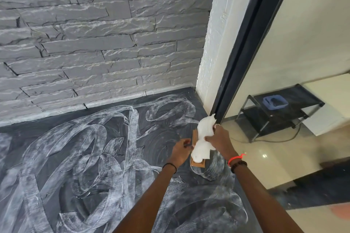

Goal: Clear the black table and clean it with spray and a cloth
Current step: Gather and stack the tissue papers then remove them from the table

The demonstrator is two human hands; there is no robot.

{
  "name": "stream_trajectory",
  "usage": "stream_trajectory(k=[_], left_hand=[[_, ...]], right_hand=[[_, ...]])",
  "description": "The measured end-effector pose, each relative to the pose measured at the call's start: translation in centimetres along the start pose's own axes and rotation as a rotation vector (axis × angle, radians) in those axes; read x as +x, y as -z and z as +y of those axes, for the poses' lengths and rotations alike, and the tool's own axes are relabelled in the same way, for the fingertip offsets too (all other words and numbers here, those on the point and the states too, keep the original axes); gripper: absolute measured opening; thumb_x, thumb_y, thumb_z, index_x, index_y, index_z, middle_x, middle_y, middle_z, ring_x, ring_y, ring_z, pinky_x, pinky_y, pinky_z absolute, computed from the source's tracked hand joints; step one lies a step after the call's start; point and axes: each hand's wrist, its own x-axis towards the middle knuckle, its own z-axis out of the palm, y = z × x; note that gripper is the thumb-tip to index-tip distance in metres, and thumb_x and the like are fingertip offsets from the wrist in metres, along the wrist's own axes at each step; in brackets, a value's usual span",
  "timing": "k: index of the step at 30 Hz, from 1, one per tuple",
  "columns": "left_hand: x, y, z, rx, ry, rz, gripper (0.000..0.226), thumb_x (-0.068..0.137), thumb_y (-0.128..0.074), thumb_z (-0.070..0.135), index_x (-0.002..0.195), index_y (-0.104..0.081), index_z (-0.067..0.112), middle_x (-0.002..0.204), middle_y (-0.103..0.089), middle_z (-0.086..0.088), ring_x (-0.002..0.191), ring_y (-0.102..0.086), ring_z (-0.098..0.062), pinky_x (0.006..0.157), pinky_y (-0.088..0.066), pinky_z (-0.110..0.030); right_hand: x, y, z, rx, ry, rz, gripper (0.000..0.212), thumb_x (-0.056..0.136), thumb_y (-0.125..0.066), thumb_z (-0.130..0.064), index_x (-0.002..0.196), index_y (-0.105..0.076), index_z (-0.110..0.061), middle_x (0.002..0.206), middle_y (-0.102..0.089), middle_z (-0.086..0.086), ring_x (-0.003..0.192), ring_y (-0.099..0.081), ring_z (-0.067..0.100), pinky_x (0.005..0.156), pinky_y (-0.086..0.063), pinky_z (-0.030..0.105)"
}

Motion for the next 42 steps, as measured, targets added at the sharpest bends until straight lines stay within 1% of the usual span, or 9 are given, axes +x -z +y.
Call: stream_trajectory(k=[5, 13, 20, 23, 27, 30, 34, 37, 42], left_hand=[[0.0, -0.1, 0.2, -0.012, 0.002, 0.02, 0.033, 0.091, -0.055, 0.002, 0.124, -0.057, 0.002, 0.124, -0.062, -0.015, 0.105, -0.058, -0.02, 0.089, -0.045, -0.025], [0.1, 0.2, 0.4, 0.004, -0.012, 0.014, 0.032, 0.092, -0.048, -0.002, 0.121, -0.06, 0.004, 0.123, -0.063, -0.016, 0.115, -0.058, -0.035, 0.094, -0.047, -0.041], [0.0, 0.1, 1.2, 0.023, -0.045, 0.01, 0.03, 0.092, -0.046, -0.007, 0.118, -0.061, -0.001, 0.111, -0.063, -0.007, 0.103, -0.058, -0.022, 0.086, -0.044, -0.022], [0.0, -0.1, 1.4, -0.016, -0.044, -0.009, 0.03, 0.09, -0.048, -0.011, 0.118, -0.059, -0.007, 0.102, -0.061, -0.004, 0.088, -0.059, -0.015, 0.07, -0.046, -0.007], [0.0, -0.1, 1.6, -0.063, -0.046, -0.059, 0.032, 0.086, -0.057, -0.009, 0.118, -0.057, -0.009, 0.094, -0.061, -0.003, 0.086, -0.058, -0.016, 0.068, -0.048, -0.01], [0.3, 0.0, 1.3, -0.071, -0.032, -0.074, 0.034, 0.087, -0.055, -0.01, 0.121, -0.057, -0.007, 0.106, -0.06, -0.009, 0.095, -0.057, -0.017, 0.069, -0.047, -0.006], [0.4, 0.1, 1.0, -0.053, -0.026, -0.093, 0.042, 0.09, -0.038, -0.016, 0.127, -0.054, -0.006, 0.118, -0.058, -0.006, 0.105, -0.053, -0.014, 0.074, -0.043, -0.003], [0.5, 0.1, 0.2, 0.012, -0.004, -0.121, 0.05, 0.088, -0.033, -0.016, 0.13, -0.056, 0.002, 0.127, -0.059, -0.007, 0.115, -0.053, -0.015, 0.088, -0.043, -0.018], [-0.9, -0.2, 0.2, -0.045, -0.005, -0.139, 0.048, 0.09, -0.037, -0.012, 0.131, -0.055, 0.004, 0.12, -0.058, 0.001, 0.114, -0.052, -0.015, 0.1, -0.041, -0.028]], right_hand=[[0.7, -1.2, -0.8, -0.09, 0.014, -0.034, 0.024, 0.075, -0.065, -0.002, 0.088, -0.046, -0.005, 0.1, -0.063, 0.02, 0.096, -0.06, 0.035, 0.067, -0.042, 0.031], [0.5, -2.2, -0.8, -0.124, 0.047, 0.023, 0.029, 0.077, -0.061, 0.0, 0.105, -0.051, -0.003, 0.105, -0.062, 0.019, 0.1, -0.059, 0.038, 0.071, -0.045, 0.033], [0.0, -2.9, -1.0, -0.178, 0.073, -0.004, 0.026, 0.081, -0.062, -0.019, 0.102, -0.055, -0.006, 0.106, -0.06, 0.015, 0.092, -0.061, 0.034, 0.078, -0.052, 0.041], [0.3, -3.0, -0.4, -0.158, 0.053, -0.081, 0.028, 0.075, -0.065, -0.021, 0.1, -0.057, -0.011, 0.096, -0.067, 0.01, 0.082, -0.064, 0.028, 0.071, -0.055, 0.042], [0.0, -1.7, -0.6, 0.103, -0.033, -0.007, 0.046, 0.085, -0.063, -0.035, 0.12, -0.054, -0.006, 0.109, -0.063, 0.011, 0.099, -0.061, 0.03, 0.082, -0.052, 0.037], [0.5, -1.2, 0.4, 0.285, -0.132, 0.063, 0.039, 0.09, -0.052, -0.043, 0.11, -0.06, -0.01, 0.109, -0.064, 0.013, 0.103, -0.06, 0.032, 0.089, -0.049, 0.039], [1.0, -2.4, 2.8, 0.531, -0.305, 0.001, 0.027, 0.095, -0.044, -0.036, 0.08, -0.055, -0.017, 0.094, -0.058, 0.014, 0.083, -0.056, 0.029, 0.078, -0.053, 0.045], [0.2, -3.4, 3.5, 0.731, -0.409, -0.073, 0.022, 0.097, -0.041, -0.023, 0.09, -0.056, -0.008, 0.09, -0.057, 0.015, 0.075, -0.054, 0.024, 0.06, -0.045, 0.032], [-1.7, -4.0, 2.8, 0.872, -0.372, -0.195, 0.022, 0.1, -0.037, -0.014, 0.102, -0.057, -0.007, 0.084, -0.062, 0.009, 0.071, -0.058, 0.019, 0.059, -0.046, 0.03]])
